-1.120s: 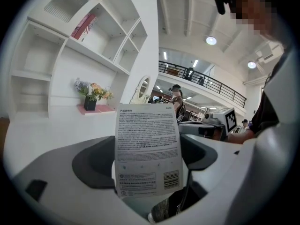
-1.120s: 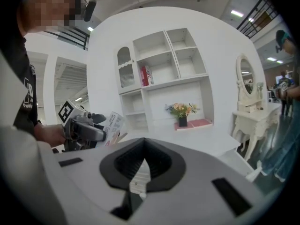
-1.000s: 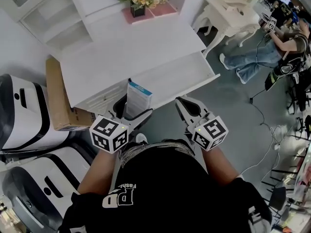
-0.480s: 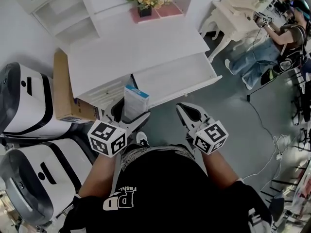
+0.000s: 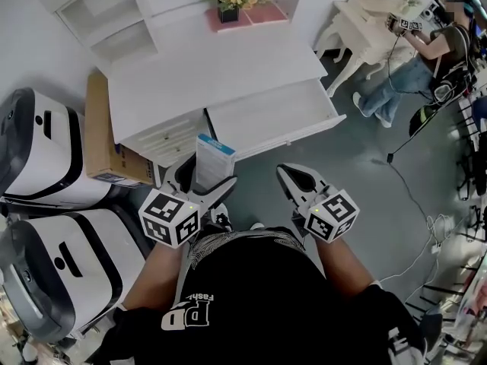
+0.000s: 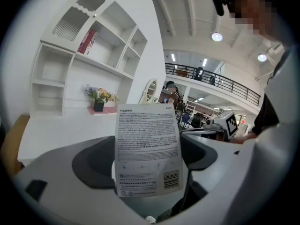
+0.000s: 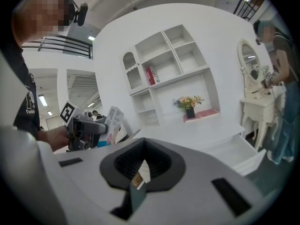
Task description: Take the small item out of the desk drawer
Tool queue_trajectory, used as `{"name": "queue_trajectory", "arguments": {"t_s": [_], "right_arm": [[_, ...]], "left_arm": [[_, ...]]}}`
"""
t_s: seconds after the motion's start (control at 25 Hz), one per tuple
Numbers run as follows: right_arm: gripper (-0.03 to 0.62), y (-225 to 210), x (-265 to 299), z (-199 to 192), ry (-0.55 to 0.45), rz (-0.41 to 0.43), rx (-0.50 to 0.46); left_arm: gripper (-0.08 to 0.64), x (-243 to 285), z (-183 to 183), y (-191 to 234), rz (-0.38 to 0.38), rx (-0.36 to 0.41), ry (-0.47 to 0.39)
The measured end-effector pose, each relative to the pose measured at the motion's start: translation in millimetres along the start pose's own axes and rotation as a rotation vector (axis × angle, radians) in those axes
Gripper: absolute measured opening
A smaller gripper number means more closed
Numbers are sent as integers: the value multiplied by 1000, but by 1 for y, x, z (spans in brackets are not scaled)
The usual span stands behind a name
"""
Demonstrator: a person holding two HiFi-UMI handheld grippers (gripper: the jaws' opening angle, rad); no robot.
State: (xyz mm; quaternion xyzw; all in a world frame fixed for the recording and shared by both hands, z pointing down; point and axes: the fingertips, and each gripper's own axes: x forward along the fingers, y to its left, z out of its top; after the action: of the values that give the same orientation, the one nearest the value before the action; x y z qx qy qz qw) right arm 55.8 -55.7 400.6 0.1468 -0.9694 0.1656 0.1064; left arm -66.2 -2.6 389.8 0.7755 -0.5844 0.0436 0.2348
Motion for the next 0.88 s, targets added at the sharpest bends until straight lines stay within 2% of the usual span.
{"name": "queue_trajectory", "arguments": {"t_s": [0.88], "right_arm": [[6,6,-16,-13,34,11,-13]], "left_arm": [[425,-6,-14,-30,4,17,20]]}}
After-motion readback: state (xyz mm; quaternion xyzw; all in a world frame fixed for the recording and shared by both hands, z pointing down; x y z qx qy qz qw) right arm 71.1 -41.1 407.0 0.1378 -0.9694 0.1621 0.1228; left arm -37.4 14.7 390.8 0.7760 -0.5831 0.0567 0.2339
